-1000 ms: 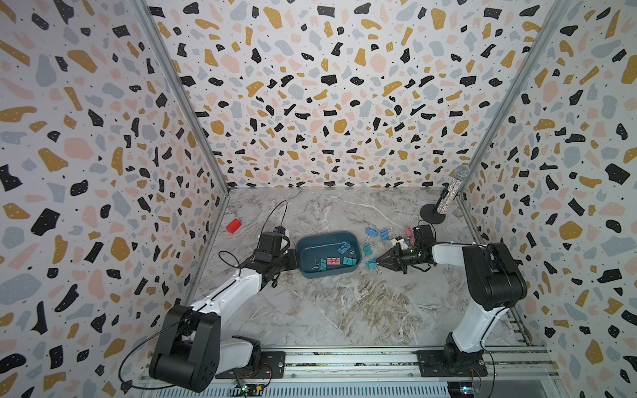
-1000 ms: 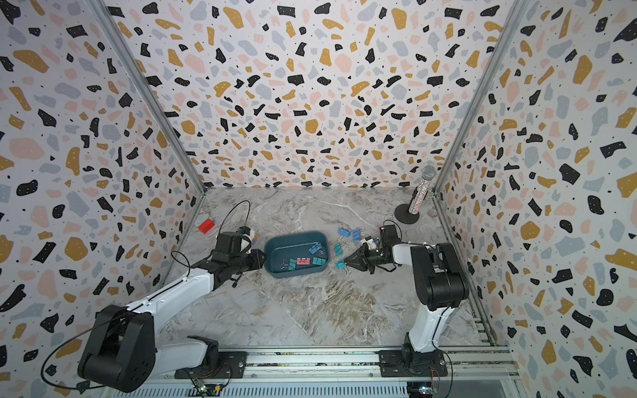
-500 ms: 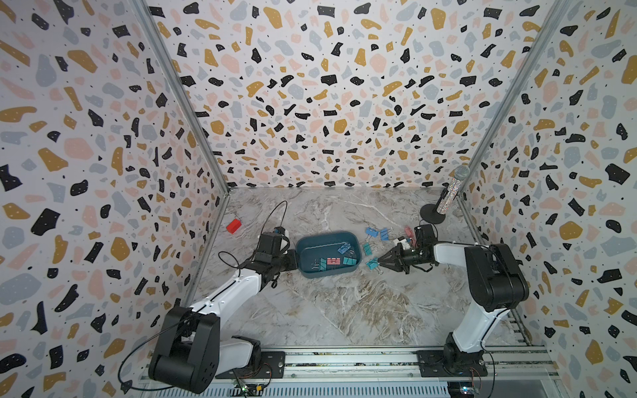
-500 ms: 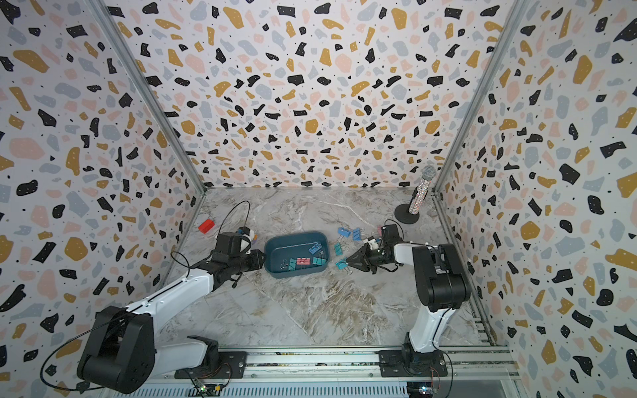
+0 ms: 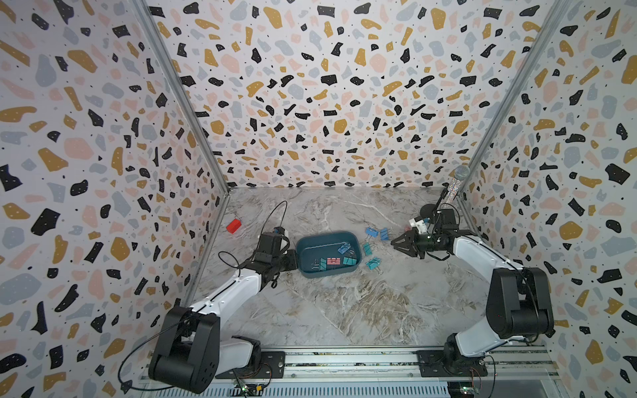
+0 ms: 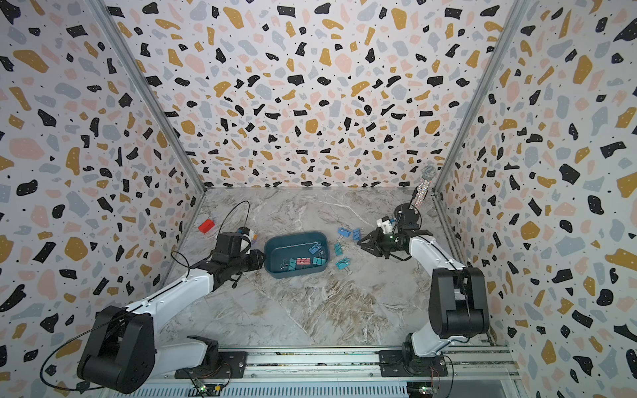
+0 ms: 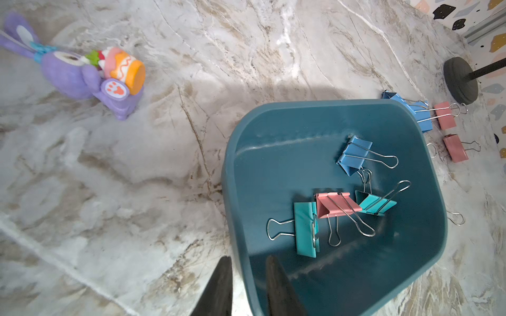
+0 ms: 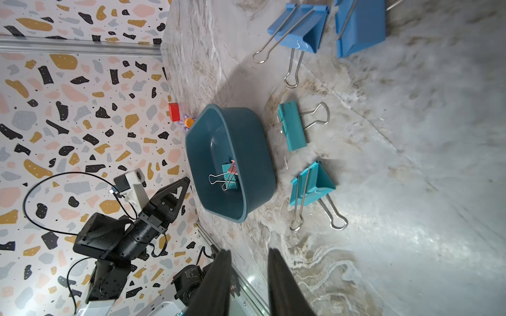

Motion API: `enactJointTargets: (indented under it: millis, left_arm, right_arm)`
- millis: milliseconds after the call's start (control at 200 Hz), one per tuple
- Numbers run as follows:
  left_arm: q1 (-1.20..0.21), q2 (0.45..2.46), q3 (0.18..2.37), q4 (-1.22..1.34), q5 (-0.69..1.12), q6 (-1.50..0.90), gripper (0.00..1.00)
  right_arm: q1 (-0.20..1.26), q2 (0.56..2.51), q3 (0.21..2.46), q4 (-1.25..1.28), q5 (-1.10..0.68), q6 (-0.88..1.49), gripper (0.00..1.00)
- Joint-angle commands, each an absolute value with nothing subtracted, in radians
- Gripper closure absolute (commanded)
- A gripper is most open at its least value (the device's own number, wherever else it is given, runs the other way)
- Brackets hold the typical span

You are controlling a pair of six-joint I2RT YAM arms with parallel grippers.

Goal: Take out the binder clips from the storage box
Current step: Pick up the binder clip from the storage box.

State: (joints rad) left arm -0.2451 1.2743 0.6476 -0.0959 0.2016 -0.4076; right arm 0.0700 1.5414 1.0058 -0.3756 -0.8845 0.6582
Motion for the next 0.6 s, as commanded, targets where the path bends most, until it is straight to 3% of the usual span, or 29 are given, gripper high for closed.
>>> enactJointTargets:
  millis: [0,275,591]
  left_arm:
    - [-0.245,1.27,0.64,-0.084,0.201,-0.397,0.74]
    - [-0.245,1.292,0.644,-0.074,0.223,-0.401,0.75]
    - [-0.245,1.31,0.647,-0.064,0.254,-0.41,0.76]
  right_arm:
    - [0.099,1.456,1.089,-0.464,-0.85,0.535,0.69]
    - [0.347,1.454,1.227,-0.494,-0.727,0.226,0.68]
    - [0.601,1.838,1.526,-0.602,-0.651,-0.006,0.71]
